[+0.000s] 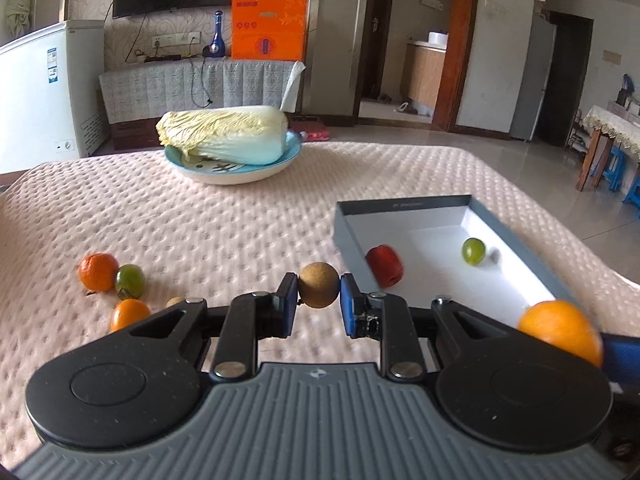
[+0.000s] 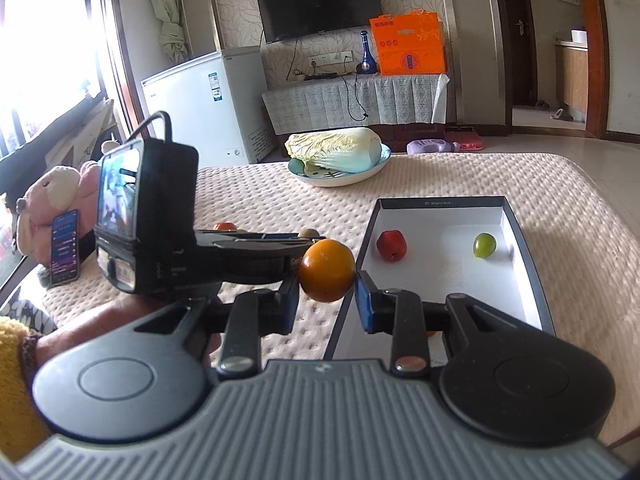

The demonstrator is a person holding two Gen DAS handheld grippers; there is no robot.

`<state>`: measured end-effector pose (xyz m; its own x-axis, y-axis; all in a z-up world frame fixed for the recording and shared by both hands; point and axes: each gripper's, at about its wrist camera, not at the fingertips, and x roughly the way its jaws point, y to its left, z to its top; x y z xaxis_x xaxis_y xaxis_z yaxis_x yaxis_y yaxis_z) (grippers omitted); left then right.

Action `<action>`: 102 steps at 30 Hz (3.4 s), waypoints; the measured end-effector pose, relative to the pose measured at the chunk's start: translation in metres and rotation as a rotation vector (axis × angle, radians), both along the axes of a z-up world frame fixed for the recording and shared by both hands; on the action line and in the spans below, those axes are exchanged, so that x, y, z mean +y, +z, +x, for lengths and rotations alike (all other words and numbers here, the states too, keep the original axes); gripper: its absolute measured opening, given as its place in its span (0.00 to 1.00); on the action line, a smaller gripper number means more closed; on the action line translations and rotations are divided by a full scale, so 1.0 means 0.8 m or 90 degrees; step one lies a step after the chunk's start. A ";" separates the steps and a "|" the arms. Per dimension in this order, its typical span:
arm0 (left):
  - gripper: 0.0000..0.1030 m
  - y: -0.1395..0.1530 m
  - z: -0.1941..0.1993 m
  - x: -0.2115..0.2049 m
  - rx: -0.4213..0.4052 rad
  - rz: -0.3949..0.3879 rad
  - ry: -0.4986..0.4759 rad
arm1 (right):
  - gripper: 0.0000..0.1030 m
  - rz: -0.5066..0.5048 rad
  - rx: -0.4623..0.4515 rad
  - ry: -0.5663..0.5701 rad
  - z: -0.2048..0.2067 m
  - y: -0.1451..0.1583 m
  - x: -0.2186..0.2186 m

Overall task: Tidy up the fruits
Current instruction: 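Carry the held tangerine and kiwi over the white box, then lower the kiwi into the box and open the left gripper, then lower the tangerine into the box and open the right gripper, then move both open grippers back to the remaining fruits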

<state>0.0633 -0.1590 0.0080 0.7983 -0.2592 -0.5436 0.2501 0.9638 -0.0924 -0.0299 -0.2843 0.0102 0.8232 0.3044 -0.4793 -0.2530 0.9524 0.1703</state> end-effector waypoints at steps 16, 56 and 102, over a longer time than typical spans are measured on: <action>0.26 0.011 -0.009 -0.040 -0.009 -0.040 -0.055 | 0.32 -0.013 0.001 -0.072 -0.005 -0.001 -0.040; 0.55 0.003 -0.011 -0.075 -0.002 -0.028 -0.067 | 0.32 -0.036 0.053 -0.159 0.017 -0.031 -0.078; 0.55 0.031 -0.016 0.097 -0.021 -0.032 0.060 | 0.38 -0.068 -0.016 -0.084 0.072 -0.029 0.077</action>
